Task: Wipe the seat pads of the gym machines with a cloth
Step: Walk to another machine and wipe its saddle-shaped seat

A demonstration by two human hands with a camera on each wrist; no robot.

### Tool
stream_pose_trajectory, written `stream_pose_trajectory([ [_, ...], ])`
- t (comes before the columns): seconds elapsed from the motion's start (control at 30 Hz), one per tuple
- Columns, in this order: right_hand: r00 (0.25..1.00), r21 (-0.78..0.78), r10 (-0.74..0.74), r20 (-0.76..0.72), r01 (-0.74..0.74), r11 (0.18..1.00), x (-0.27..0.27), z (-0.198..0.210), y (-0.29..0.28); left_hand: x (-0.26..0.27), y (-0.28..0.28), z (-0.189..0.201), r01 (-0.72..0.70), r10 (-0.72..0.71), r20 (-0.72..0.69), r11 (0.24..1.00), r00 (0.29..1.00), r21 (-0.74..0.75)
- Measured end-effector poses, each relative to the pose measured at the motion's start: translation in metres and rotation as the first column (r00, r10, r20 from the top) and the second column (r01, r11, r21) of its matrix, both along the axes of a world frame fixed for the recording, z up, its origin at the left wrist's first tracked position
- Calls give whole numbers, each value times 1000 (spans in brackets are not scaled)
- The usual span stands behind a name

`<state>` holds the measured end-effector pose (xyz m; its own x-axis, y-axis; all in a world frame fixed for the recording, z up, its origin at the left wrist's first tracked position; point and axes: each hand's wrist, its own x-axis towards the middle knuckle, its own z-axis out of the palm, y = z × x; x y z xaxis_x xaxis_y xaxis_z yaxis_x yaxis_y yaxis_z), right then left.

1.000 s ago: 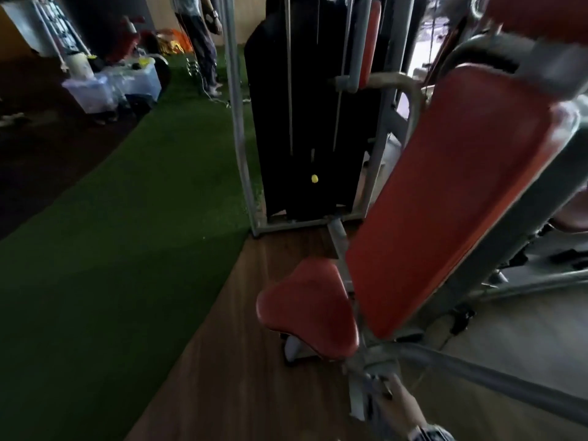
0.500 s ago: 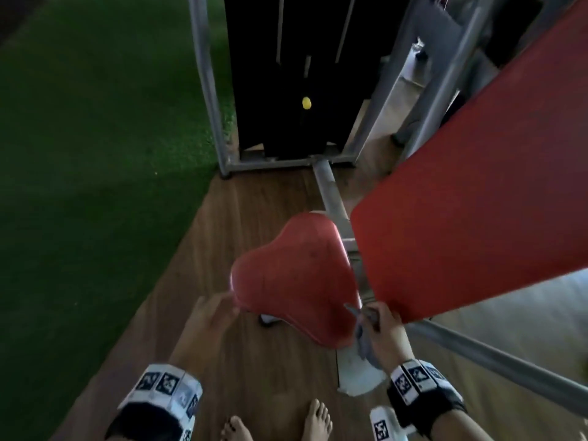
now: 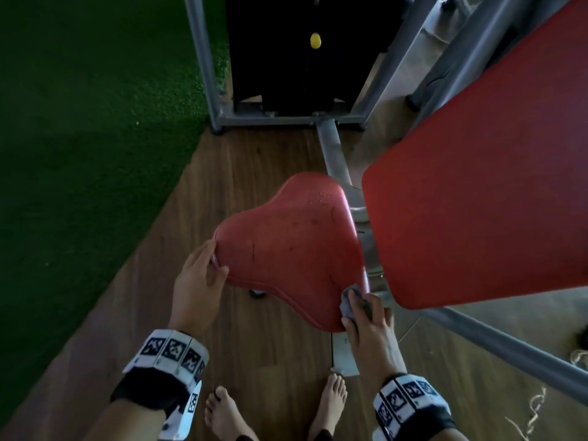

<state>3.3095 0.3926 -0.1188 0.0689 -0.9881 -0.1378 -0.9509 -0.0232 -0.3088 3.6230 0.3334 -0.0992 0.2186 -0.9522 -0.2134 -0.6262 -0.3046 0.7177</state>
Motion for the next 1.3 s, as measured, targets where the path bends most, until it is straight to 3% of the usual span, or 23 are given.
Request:
stream_pose_trajectory([
  [0.2, 993, -17, 88, 83, -87, 996, -15, -7, -15, -13, 5, -13, -112, 112, -12, 994, 994, -16],
  [0.7, 981, 6, 168, 97, -169, 986, -14, -5, -15, -27, 2, -13, -158, 165, 127, 985, 978, -66],
  [0.9, 980, 1, 130, 152, -132, 991, -8, -3, -22, -26, 2, -15, -149, 156, 125, 987, 980, -62],
  [1.17, 990, -39, 138, -31, -139, 990, 2, -6, -38, -27, 2, -17, -161, 166, 87, 985, 982, -68],
  [1.3, 996, -29, 85, -33, -86, 996, 12, -5, -35, -28, 3, -16, -177, 180, 51, 983, 982, -57],
])
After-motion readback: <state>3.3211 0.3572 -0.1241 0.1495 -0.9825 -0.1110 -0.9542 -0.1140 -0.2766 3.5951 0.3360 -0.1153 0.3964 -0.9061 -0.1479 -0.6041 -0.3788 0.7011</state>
